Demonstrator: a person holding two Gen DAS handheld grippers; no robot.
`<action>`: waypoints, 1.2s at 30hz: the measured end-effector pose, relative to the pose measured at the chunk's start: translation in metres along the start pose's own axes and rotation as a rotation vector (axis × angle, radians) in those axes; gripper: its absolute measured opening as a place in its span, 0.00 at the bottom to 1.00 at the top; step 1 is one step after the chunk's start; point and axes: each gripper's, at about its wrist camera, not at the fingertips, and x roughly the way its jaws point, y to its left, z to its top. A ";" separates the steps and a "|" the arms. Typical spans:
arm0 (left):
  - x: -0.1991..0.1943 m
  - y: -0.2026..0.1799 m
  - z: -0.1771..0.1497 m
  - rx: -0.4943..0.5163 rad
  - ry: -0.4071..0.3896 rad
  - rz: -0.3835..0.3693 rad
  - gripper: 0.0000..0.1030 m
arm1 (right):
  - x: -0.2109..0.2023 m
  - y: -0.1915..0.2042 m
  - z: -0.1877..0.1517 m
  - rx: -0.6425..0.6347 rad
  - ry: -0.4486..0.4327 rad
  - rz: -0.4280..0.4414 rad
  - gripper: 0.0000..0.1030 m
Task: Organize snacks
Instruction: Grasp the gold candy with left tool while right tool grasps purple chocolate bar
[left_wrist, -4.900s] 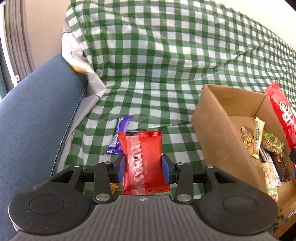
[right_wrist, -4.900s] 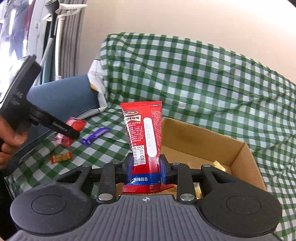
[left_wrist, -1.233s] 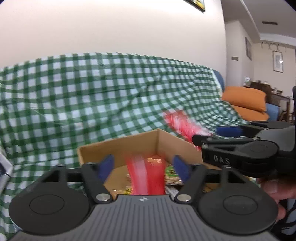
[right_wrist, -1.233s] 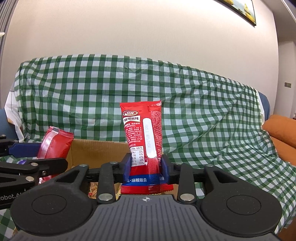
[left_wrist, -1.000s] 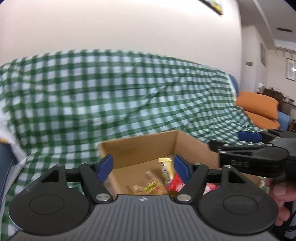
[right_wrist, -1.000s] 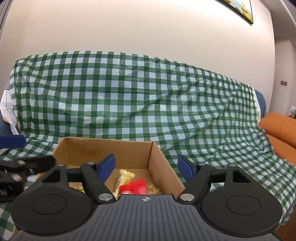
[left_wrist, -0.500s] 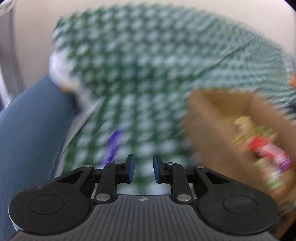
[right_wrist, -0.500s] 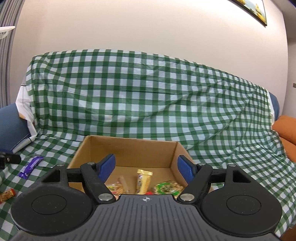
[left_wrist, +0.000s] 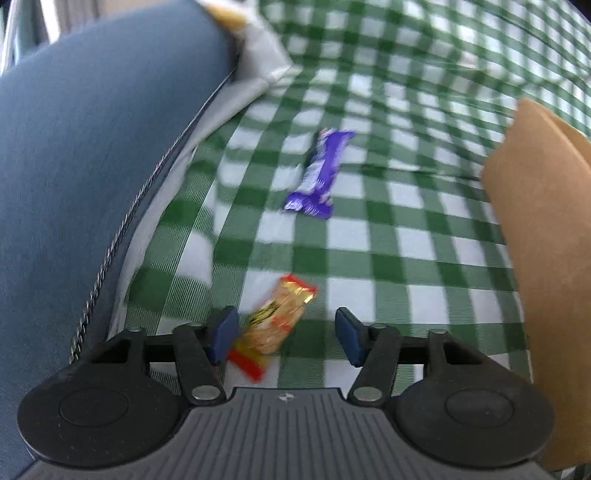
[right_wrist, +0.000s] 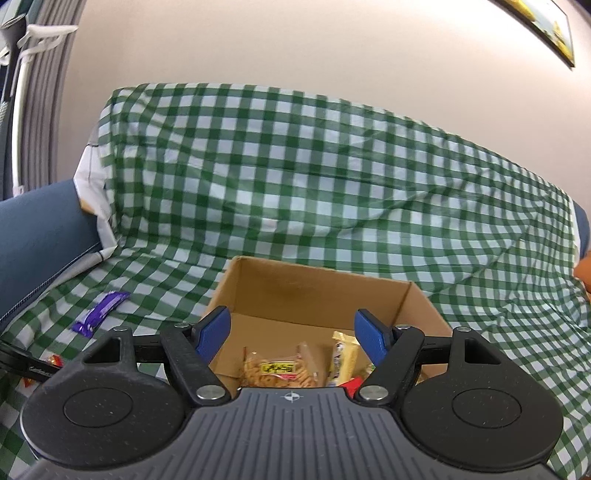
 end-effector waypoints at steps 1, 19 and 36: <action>-0.001 0.002 -0.001 -0.009 -0.009 0.000 0.46 | 0.001 0.002 0.000 -0.007 0.003 0.005 0.73; -0.002 0.040 0.008 -0.279 -0.051 -0.055 0.19 | 0.035 0.051 0.045 0.057 0.147 0.271 0.69; -0.002 0.049 0.002 -0.320 -0.044 -0.098 0.19 | 0.180 0.214 0.053 0.015 0.443 0.406 0.63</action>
